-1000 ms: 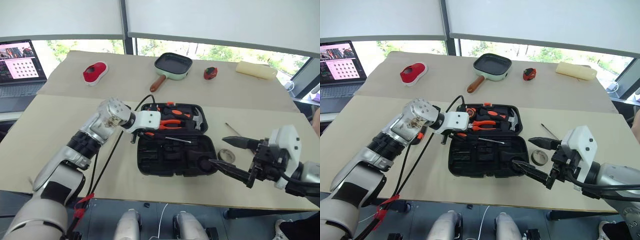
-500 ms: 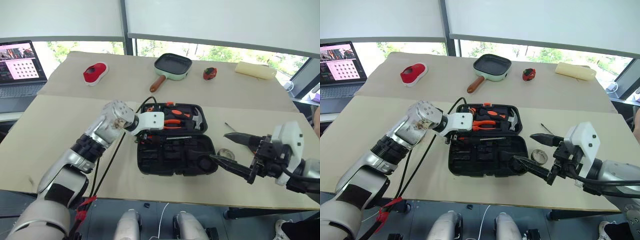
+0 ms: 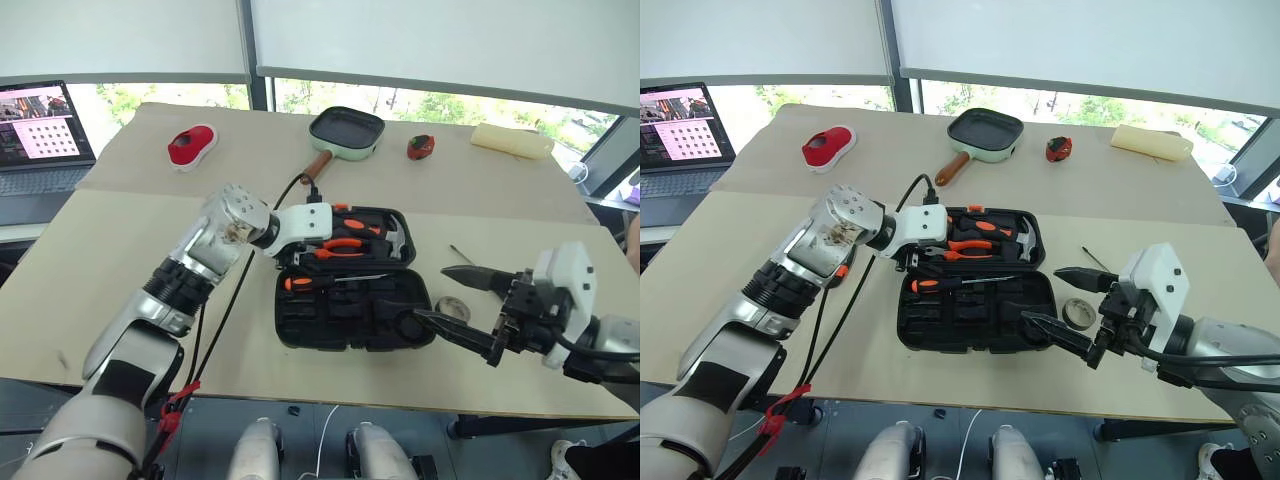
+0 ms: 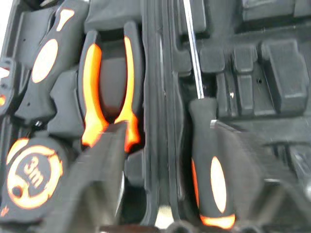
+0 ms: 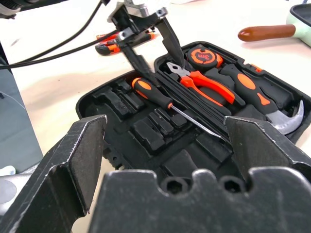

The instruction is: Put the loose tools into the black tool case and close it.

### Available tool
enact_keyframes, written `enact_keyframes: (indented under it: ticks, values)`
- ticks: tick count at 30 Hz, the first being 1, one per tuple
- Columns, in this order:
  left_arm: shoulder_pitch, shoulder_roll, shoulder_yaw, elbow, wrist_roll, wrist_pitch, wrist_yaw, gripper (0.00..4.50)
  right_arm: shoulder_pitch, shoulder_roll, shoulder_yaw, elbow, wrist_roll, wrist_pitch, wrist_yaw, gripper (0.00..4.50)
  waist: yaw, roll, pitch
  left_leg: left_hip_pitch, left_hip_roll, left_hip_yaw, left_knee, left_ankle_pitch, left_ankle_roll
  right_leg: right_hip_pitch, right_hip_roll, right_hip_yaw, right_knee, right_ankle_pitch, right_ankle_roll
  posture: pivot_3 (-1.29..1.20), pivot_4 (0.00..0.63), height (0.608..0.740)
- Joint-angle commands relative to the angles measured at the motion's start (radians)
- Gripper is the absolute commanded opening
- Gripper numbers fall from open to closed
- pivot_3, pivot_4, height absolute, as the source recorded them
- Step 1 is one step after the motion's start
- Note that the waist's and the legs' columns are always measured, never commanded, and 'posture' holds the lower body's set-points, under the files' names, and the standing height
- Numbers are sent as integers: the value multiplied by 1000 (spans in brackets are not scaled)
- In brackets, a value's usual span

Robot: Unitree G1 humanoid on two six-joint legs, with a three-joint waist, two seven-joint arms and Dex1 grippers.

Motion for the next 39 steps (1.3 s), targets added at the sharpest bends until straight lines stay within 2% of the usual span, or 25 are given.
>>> enact_keyframes:
  ticks: [1, 4, 18, 24, 33, 39]
  values:
    - [-12, -20, 6, 12, 11, -32, 15, 1074, 0, 4, -19, -8, -10, -29, -6, 4500, 0, 0, 0, 0, 0, 0, 0, 0, 0, 0, 0, 0, 0, 0, 0, 0, 150, 740]
    - [-3, -18, -20, 15, 26, -59, -9, 24, 6, 3, -26, -10, -9, -27, -5, 4500, 0, 0, 0, 0, 0, 0, 0, 0, 0, 0, 0, 0, 0, 0, 0, 0, 150, 740]
    - [30, -39, -97, 98, 139, -220, -1, 24, 19, 0, -29, -12, -4, -23, -17, 4500, 3, 1, 0, 1, 0, 0, 0, 0, 0, 1, 0, 0, 0, 0, 0, 0, 150, 740]
    - [7, -64, -68, 143, 144, -238, 7, 24, 22, 3, -23, -9, -10, -26, -21, 4500, 5, 1, -1, 1, 0, -1, 5, 0, 0, 4, 0, 0, 2, 0, 0, 0, 150, 740]
    - [-64, -87, 21, 149, 78, -159, -39, 24, 29, 8, -21, -7, -24, -29, -17, 4500, 3, 1, 0, 0, -1, -2, 5, 1, 2, 4, 0, 0, 2, 0, 1, 0, 150, 740]
    - [-42, -81, 4, 111, 80, -174, -61, 24, 37, 11, -18, -9, -33, -34, -14, 4500, -2, 1, 0, -3, -1, -3, 5, 1, 2, 0, 1, 0, 3, 0, 1, 0, 150, 740]
